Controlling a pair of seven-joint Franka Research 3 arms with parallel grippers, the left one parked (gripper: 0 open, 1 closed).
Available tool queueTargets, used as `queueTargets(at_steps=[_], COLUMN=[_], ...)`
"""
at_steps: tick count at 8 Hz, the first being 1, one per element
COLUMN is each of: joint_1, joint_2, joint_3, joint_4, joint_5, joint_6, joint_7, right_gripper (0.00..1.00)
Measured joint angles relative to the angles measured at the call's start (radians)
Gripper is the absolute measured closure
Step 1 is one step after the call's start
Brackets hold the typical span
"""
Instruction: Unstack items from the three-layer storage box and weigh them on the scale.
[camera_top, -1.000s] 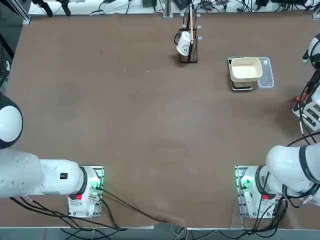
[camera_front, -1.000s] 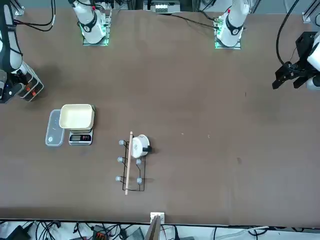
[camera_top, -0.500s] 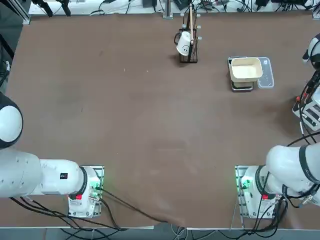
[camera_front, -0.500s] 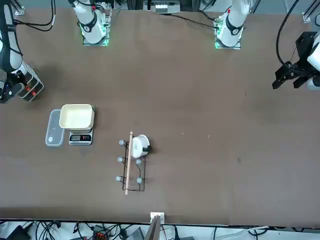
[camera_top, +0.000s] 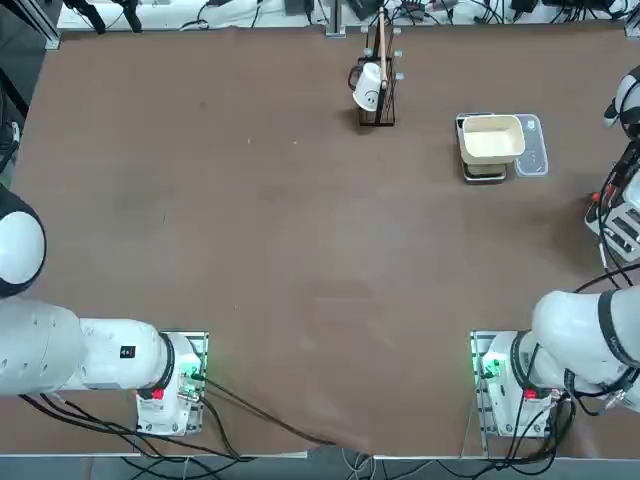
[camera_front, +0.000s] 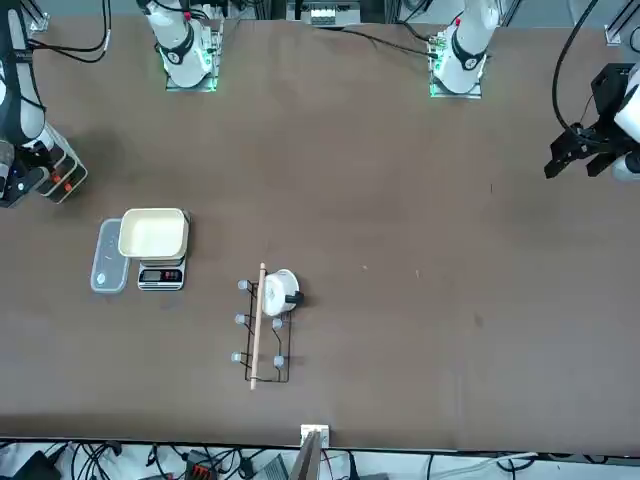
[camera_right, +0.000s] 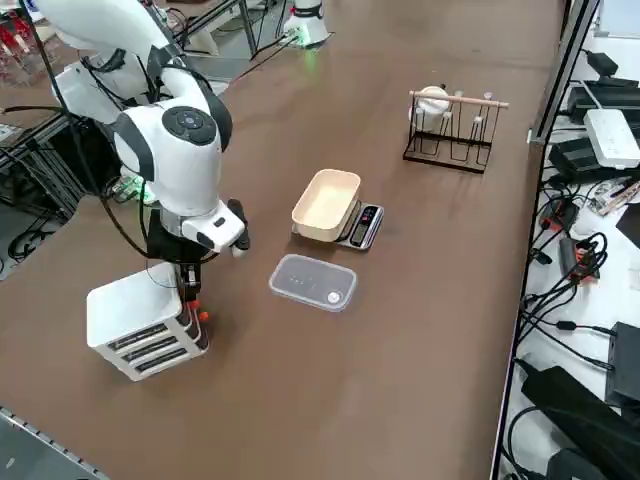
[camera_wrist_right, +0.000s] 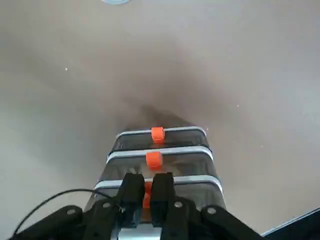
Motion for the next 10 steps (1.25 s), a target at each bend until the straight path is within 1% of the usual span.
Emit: queueTargets(at_steps=[2,5,7,9,10], joint_1=[0.033,0.102,0.118,0.125,0.131], joint_2=[0.0,0.018,0.045,0.054,0.055], joint_3=[0.012,0.016,0.016,0.016,0.016], joint_4=[0.002,0.026,0.06,0.074,0.076], joint_5=[0.011,0.068,0.08,0.106,0.12], joint_6=[0.0,-0.001,-0.009,-0.017,-0.022], joint_7=[0.033,0.071,0.075,0.075,0.075], right_gripper=[0.88,0.88,0.88,0.89,0.83])
